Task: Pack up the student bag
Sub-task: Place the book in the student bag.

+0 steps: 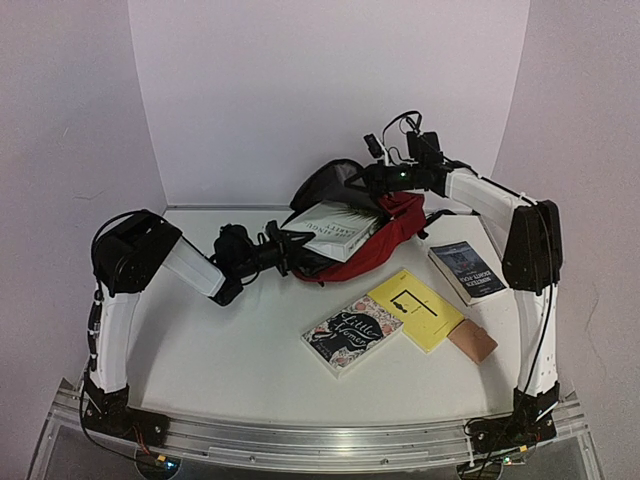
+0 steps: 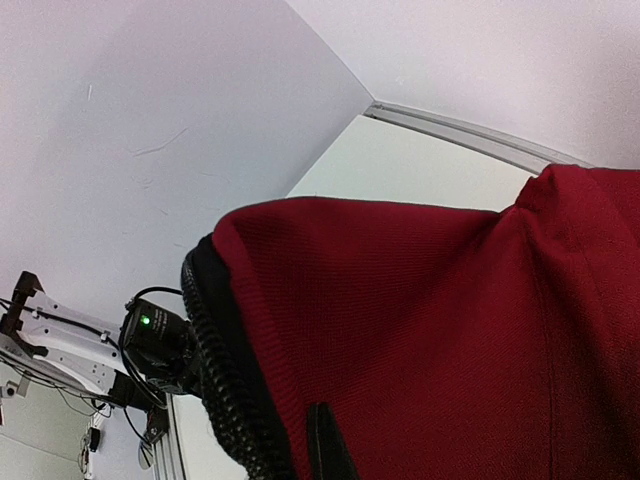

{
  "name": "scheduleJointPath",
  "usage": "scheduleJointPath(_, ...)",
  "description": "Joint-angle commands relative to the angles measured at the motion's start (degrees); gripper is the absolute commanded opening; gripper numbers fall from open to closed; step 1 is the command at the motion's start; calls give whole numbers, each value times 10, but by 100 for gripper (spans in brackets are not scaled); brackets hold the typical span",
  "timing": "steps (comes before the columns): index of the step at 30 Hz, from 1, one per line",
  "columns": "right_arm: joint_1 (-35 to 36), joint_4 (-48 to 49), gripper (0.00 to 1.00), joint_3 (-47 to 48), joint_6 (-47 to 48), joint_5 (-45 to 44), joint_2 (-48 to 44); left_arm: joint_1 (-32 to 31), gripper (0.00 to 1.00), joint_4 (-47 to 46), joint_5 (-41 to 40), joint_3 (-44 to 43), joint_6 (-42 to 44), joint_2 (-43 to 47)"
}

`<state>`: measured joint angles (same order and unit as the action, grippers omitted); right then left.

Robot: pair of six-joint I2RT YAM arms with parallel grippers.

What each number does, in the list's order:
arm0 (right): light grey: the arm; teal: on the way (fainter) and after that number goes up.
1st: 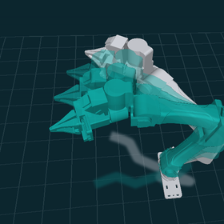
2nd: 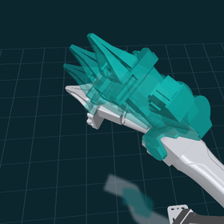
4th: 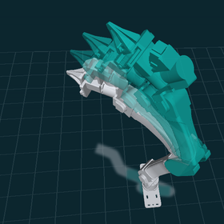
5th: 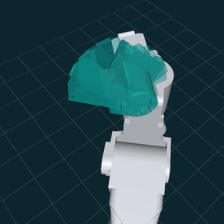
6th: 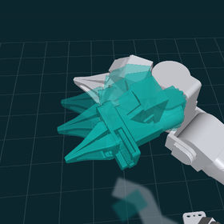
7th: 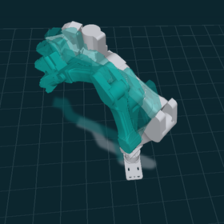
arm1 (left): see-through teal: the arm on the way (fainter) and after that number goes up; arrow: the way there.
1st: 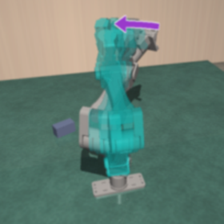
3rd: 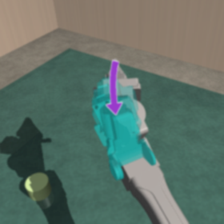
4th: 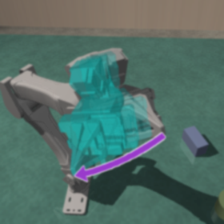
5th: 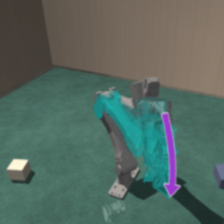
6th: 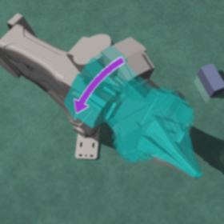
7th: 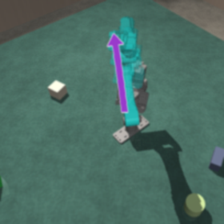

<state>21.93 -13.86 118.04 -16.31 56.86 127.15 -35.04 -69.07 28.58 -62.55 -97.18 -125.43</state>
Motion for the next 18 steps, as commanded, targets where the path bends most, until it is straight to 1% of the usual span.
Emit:
scheduleJointPath(1, 34, 32, 0, 46, 6, 37, -17, 6, 0, -64, 0, -30, 26, -9)
scheduleJointPath(3, 43, 32, 0, 61, 3, 39, -7, 13, 0, -81, -17, 0, 34, 15)
scheduleJointPath(5, 52, 32, 0, 78, -2, 43, 5, 17, 0, -75, -39, 48, 60, 54)
scheduleJointPath(10, 81, 32, 0, 115, -5, 52, 31, 20, 0, 5, -118, 176, 143, 218)
scheduleJointPath(13, 99, 32, 0, 145, -9, 56, 50, 20, 0, 77, -170, 243, 183, 318)
scheduleJointPath(16, 113, 33, 0, 177, -16, 62, 70, 16, 0, 196, -182, 252, 221, 402)
scheduleJointPath(18, 114, 33, 0, 182, -14, 62, 74, 5, 0, 246, -174, 244, 234, 424)
